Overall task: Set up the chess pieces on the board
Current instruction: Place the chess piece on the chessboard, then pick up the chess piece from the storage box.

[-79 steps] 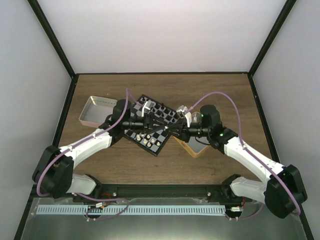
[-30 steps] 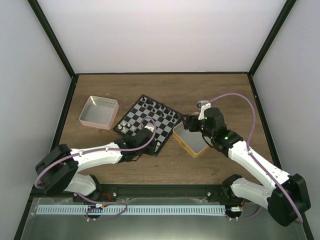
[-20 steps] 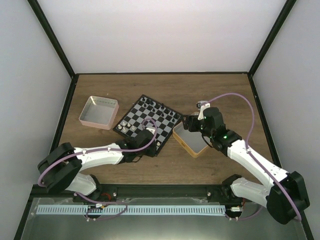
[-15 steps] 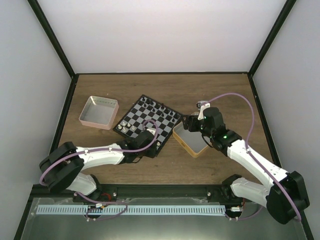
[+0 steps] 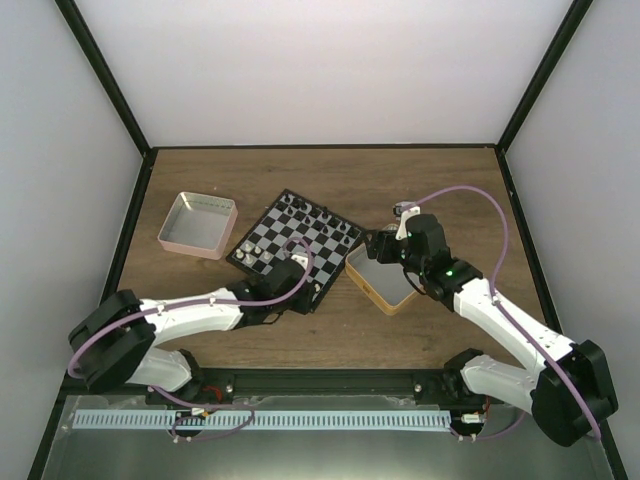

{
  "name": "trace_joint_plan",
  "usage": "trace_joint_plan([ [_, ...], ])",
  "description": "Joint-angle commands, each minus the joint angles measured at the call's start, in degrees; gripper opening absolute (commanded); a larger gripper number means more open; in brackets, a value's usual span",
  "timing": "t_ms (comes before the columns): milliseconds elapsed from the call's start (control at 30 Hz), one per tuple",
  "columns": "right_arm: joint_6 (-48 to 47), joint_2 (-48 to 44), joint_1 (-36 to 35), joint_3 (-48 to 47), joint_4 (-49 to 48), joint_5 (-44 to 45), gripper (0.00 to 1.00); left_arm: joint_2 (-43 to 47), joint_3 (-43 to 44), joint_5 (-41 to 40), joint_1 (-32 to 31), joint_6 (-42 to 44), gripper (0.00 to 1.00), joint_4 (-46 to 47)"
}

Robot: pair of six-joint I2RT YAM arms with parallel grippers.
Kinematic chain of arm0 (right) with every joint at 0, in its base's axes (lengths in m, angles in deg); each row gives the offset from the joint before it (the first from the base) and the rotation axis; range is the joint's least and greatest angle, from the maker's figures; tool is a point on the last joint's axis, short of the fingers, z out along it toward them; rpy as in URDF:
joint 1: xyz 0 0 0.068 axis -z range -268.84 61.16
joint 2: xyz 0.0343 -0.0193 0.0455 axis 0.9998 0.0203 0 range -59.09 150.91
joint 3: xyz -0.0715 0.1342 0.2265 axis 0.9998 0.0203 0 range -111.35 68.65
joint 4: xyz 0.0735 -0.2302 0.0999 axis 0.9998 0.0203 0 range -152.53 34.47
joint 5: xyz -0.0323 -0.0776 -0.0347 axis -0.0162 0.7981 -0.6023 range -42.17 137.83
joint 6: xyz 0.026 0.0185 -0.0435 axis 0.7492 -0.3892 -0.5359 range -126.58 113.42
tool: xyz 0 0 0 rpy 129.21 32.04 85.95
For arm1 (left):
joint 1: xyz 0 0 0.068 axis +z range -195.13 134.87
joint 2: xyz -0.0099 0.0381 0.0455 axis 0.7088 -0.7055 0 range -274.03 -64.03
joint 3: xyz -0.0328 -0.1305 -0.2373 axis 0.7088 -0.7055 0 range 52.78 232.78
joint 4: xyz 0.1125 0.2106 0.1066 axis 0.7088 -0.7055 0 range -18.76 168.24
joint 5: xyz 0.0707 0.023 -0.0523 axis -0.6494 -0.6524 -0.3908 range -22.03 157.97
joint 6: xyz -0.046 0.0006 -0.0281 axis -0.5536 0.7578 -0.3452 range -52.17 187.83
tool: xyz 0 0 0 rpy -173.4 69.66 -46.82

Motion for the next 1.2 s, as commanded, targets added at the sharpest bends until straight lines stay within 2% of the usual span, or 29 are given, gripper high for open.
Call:
trace_joint_plan([
  [0, 1.34, -0.94, 0.43, -0.87, 1.44, 2.08, 0.75, 2.11, 1.25, -1.23, -0.34, 0.23, 0.27, -1.88],
  [133, 4.54, -2.09, 0.59, -2.28, 6.73, 7.85, 0.73, 5.71, 3.27, -2.76, -0.27, 0.45, 0.28, -4.21],
  [333, 13.07, 1.53, 4.8, -6.53, 24.49, 15.05, 0.61, 13.74, 6.25, -10.78, -0.22, 2.98, 0.3, -6.04],
  [433, 14.77, 3.97, 6.81, -7.84, 29.54, 15.85, 0.59, 17.37, 7.47, -15.3, -0.21, 5.33, 0.35, -5.93],
  [567, 17.0, 7.21, 6.93, -10.55, 31.84, 15.92, 0.57, 20.24, 8.36, -18.65, -0.07, 8.41, 0.43, -5.4],
  [800, 19.51, 15.35, 6.87, -13.9, 32.82, 14.72, 0.54, 22.22, 7.53, -19.57, 0.03, 8.95, 0.46, -5.22],
  [967, 23.36, 21.1, 6.86, -15.5, 34.79, 20.27, 0.53, 22.63, 7.07, -19.52, 0.18, 9.04, 0.47, -5.11],
  [1067, 26.4, 25.37, 6.93, -17.22, 36.87, 24.3, 0.47, 22.77, 6.82, -19.67, 0.28, 9.17, 0.47, -4.79],
  [1167, 28.29, 29.87, 6.93, -18.88, 38.33, 26.89, 0.45, 22.73, 6.64, -19.63, 0.36, 9.22, 0.47, -4.68],
])
